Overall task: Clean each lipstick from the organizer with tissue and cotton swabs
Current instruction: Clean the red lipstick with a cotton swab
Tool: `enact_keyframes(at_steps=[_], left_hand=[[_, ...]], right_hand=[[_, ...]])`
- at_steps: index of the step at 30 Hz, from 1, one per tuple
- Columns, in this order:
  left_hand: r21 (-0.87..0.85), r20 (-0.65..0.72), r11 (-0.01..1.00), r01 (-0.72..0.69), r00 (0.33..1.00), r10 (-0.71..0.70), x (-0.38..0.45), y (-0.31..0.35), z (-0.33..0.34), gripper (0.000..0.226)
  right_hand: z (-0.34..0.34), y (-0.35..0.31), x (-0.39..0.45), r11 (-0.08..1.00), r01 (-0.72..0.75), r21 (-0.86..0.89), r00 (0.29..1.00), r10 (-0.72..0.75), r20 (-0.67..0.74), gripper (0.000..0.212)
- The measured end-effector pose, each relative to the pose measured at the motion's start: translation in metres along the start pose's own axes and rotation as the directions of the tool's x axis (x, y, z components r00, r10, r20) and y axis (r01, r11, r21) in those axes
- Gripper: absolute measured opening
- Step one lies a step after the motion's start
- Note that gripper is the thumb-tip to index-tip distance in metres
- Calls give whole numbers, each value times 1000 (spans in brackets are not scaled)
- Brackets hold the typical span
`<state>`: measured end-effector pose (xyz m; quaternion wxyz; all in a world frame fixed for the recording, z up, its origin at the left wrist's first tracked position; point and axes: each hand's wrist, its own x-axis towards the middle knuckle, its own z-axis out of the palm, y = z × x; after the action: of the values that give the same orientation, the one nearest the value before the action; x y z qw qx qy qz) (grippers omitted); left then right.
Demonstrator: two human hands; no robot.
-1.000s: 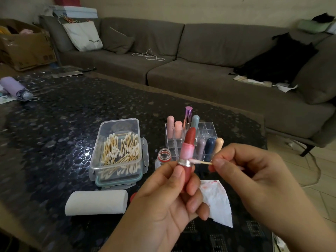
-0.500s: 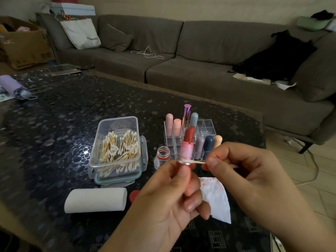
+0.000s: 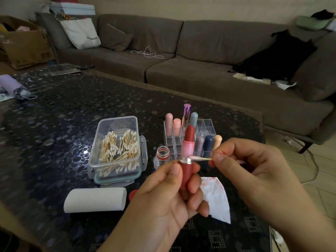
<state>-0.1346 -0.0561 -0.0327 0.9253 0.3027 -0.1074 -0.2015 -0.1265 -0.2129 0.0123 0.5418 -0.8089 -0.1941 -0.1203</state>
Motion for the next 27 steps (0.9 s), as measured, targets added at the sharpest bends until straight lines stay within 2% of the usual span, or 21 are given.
enact_keyframes(at_steps=[7,10,13,17,23,27], left_hand=[[-66,57,997,48,997,-44,-1,1,2,46],[-87,-19,995,48,999,-49,0,1,4,53],[-64,-26,998,23,999,-25,0,1,4,46],[-55,-6,998,17,1000,-18,0,0,2,39],[14,25,1000,17,1000,-17,0,-1,-3,39],[-30,99,998,57,994,-54,0,-1,-6,32]], right_hand=[[3,-2,-1,1000,-3,15,999,3,38,25],[0,-1,0,1000,-26,-6,1000,26,0,11],[0,-2,0,1000,-27,1,1000,27,10,12],[3,-2,-1,999,-16,33,999,14,50,25],[1,-4,-1,1000,-22,3,999,22,49,17],[0,-4,0,1000,-21,18,999,20,44,12]])
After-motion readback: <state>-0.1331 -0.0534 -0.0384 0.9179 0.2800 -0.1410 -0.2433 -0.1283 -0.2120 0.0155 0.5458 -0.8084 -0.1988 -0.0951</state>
